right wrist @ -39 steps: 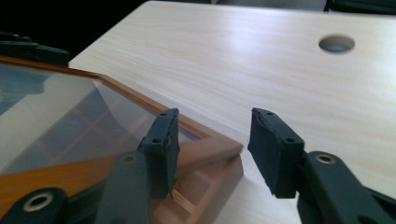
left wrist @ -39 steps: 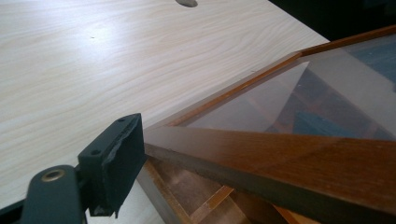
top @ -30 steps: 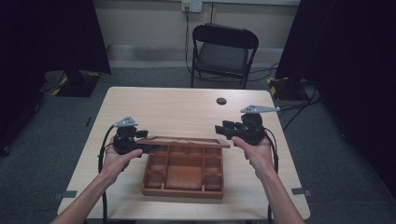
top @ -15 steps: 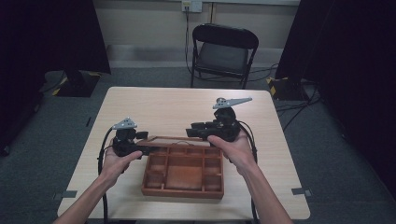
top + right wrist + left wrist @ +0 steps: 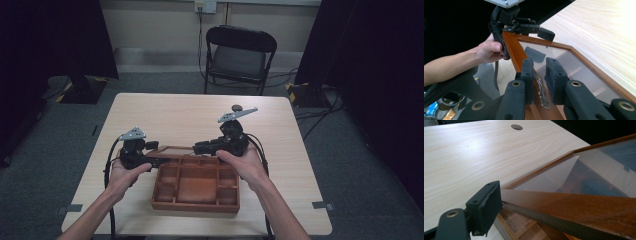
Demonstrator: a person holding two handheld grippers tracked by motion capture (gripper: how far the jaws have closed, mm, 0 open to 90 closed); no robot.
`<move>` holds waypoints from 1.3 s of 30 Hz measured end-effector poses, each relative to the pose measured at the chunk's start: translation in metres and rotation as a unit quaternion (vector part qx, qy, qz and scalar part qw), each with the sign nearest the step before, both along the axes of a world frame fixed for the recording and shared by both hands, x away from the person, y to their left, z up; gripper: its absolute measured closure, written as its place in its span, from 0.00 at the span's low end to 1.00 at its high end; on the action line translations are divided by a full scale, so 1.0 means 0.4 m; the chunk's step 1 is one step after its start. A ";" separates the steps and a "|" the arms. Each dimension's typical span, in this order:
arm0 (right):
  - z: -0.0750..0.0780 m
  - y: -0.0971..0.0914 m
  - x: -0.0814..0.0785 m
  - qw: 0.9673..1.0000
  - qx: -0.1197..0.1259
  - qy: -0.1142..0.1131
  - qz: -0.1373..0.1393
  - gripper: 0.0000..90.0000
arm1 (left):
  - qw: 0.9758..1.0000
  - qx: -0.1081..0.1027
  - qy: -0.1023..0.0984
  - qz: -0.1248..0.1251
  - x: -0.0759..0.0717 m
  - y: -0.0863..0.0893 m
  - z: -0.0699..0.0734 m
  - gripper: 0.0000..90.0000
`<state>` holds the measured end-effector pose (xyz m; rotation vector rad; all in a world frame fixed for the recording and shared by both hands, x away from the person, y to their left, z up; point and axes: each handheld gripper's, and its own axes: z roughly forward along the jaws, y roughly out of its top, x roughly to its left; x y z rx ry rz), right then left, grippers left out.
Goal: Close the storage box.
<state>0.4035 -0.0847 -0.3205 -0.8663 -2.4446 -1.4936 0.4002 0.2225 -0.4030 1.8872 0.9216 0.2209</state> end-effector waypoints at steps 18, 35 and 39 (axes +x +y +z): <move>-0.019 0.008 0.003 1.000 -0.007 0.011 0.021 0.91 | 1.000 0.004 0.002 0.000 -0.001 0.000 -0.008 0.20; -0.031 -0.016 0.003 1.000 -0.013 0.003 0.024 0.91 | 1.000 0.019 0.014 0.011 0.017 0.029 -0.025 0.19; -0.033 -0.016 0.000 1.000 -0.017 0.000 0.026 0.91 | 0.999 0.026 0.019 0.006 0.031 0.039 -0.040 0.19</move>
